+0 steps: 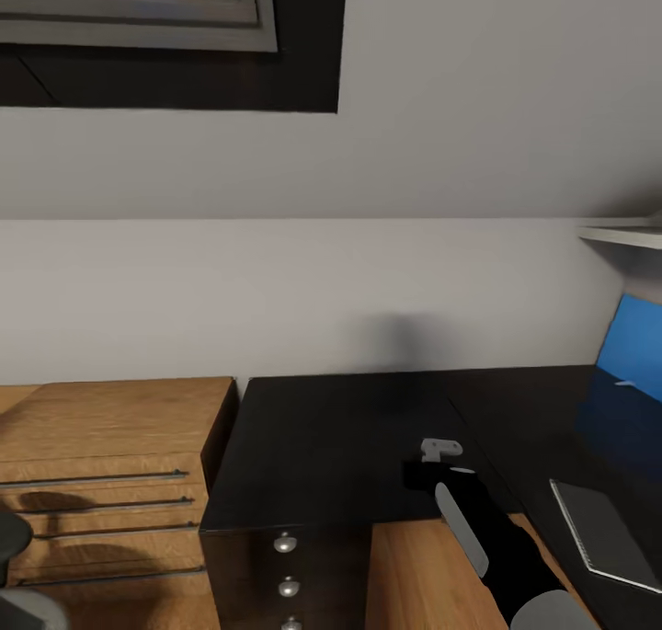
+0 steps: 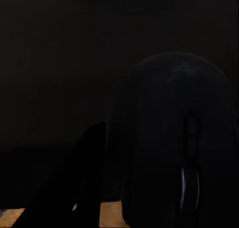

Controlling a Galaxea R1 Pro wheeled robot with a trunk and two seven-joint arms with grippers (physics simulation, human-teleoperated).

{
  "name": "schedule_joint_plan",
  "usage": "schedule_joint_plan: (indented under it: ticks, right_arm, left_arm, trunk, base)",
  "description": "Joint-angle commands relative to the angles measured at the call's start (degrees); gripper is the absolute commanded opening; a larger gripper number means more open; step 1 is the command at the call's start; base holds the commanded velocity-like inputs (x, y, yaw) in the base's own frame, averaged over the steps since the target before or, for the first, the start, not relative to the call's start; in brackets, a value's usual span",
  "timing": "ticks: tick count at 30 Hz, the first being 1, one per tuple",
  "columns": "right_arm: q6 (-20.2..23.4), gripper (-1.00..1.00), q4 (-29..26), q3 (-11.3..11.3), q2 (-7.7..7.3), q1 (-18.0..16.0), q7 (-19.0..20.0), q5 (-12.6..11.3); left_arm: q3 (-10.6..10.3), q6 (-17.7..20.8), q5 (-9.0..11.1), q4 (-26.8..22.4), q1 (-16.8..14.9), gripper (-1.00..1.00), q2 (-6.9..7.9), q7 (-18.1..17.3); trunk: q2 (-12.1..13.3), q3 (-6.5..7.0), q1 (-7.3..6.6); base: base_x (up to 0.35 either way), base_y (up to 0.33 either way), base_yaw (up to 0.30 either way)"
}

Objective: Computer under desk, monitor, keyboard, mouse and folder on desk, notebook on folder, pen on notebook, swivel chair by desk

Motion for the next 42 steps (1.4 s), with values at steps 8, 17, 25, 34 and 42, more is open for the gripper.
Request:
schedule_joint_plan:
  ticks: [8,17,25,34,42]
  right_arm:
    - [0.0,-1.00,-0.1,0.2,-0.08,-0.1,-0.5,-0.7]
    - [0.0,-1.00,-1.2,-3.9,-0.07,-0.1,-2.6,-0.8]
    - [0.0,-1.00,-1.2,-7.0,-0.06,-0.1,-3.2,-0.7]
    - [-0.1,-1.00,-1.2,-10.3,-0.15,-0.1,-3.3,-0.6]
    - [-0.1,-1.00,-1.1,-11.9,-0.15,-0.1,-3.3,-0.6]
  left_arm:
    - [-0.1,-0.2,0.4,0.1,0.0,1.00,0.00,-0.2]
    - [-0.1,-0.2,0.4,0.9,0.0,1.00,0.00,-0.2]
    - [-0.1,-0.2,0.4,1.0,0.0,1.00,-0.08,-0.2]
    - [-0.1,-0.2,0.4,1.0,0.0,1.00,-0.09,-0.2]
    - [-0.1,-0.2,0.4,1.0,0.0,1.00,-0.09,-0.2]
  trunk:
    - [0.0,-0.11,-0.03]
    - [0.0,-0.11,-0.03]
    - [0.0,-0.11,-0.03]
    - [0.0,-0.11,-0.03]
    - [0.0,-0.26,-0.03]
  base:
    - [-0.223,0.000,-0.075]
    - [-0.008,0.000,-0.124]
    - [0.000,0.000,-0.258]
    - [0.000,0.000,-0.262]
    - [0.000,0.000,-0.263]
